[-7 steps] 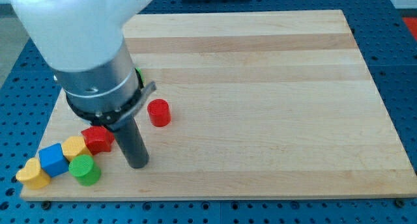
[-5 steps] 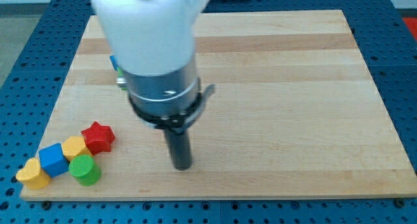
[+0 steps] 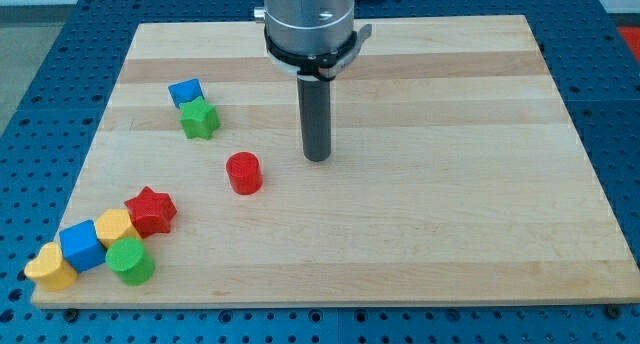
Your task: Place the red circle at the right side of the green circle
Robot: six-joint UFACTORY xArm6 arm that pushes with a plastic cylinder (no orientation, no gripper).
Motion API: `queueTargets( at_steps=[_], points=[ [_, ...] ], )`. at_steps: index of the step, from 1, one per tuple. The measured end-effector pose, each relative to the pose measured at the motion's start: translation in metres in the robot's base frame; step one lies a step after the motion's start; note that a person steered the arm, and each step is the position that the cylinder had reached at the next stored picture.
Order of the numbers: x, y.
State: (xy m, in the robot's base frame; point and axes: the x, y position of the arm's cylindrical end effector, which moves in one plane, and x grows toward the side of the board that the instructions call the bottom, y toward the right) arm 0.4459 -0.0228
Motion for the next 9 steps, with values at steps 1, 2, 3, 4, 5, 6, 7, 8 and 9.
queueTargets(
  at_steps=[1,2,3,4,5,6,7,8,9],
  points=[
    [0.000,-0.012],
    [0.005,-0.023],
    [0.012,-0.032],
    [0.012,-0.055],
    [0.012,-0.078],
    [0.014,-0.090],
    [0.021,-0.090],
    [0.022,-0.090],
    [0.022,-0.090]
  ],
)
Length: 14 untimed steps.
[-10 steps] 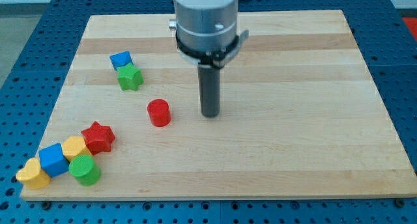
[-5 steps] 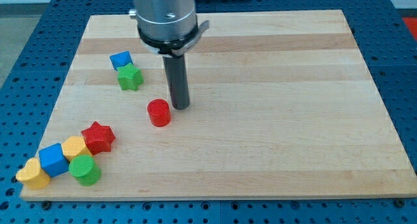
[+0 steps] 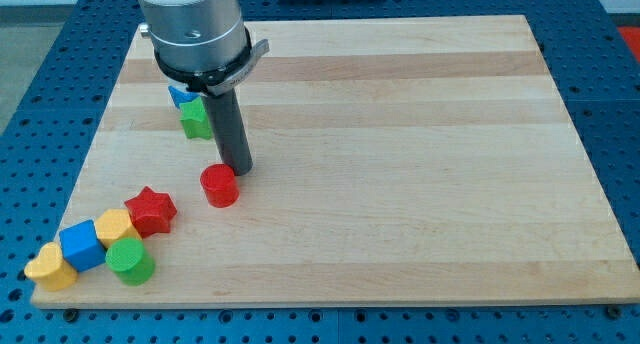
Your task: Place the red circle at the right side of the green circle
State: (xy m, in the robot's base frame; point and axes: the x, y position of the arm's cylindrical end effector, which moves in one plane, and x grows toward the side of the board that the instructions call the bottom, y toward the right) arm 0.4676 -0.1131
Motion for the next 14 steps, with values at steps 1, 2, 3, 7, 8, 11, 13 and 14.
queueTargets(
  at_steps=[1,2,3,7,8,11,13,14],
  points=[
    [0.000,-0.006],
    [0.001,-0.017],
    [0.015,-0.029],
    [0.051,-0.036],
    [0.058,-0.036],
    [0.070,-0.059],
    [0.071,-0.037],
    [0.070,0.021]
  ],
)
